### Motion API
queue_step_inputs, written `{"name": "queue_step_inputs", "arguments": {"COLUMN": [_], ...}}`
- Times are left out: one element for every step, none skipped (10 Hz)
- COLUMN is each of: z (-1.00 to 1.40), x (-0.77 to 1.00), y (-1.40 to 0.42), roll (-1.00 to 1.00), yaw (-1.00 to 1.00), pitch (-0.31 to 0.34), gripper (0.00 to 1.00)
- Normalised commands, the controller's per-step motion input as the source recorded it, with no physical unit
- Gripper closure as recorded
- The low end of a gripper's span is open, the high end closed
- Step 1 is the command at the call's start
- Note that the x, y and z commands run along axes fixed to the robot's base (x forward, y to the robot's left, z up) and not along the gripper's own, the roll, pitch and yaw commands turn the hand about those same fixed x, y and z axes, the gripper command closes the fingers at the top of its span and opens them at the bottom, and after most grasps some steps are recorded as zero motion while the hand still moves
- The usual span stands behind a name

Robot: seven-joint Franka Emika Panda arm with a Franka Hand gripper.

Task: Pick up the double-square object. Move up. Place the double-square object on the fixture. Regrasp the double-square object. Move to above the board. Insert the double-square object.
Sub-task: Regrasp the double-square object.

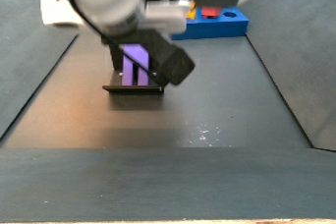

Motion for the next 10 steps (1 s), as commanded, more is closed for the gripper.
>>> {"name": "queue_step_inputs", "arguments": {"z": [0.93,0.75,0.51,0.32,0.76,0.65,0.57,0.32,0.13,0.05], "x": [-0.04,-0.03,-0.03,-0.03,-0.11,-0.09,-0.10,-0.11,-0.08,-0.03], "y": [0.01,0.01,0.01,0.01,-0.79,-0.74,-0.67,-0.47,-0.31,-0.10], "roll": [0.03,0.02,0.03,0.04,1.00,1.00,1.00,1.00,1.00,1.00], "yaw": [0.06,0.04,0.02,0.00,0.02,0.02,0.01,0.01,0.01,0.01], "pitch": [0.055,0.074,0.091,0.094,0.061,0.058,0.051,0.041,0.037,0.038], "gripper": [0.00,0.00,0.00,0.00,0.00,0.00,0.00,0.00,0.00,0.00]}}
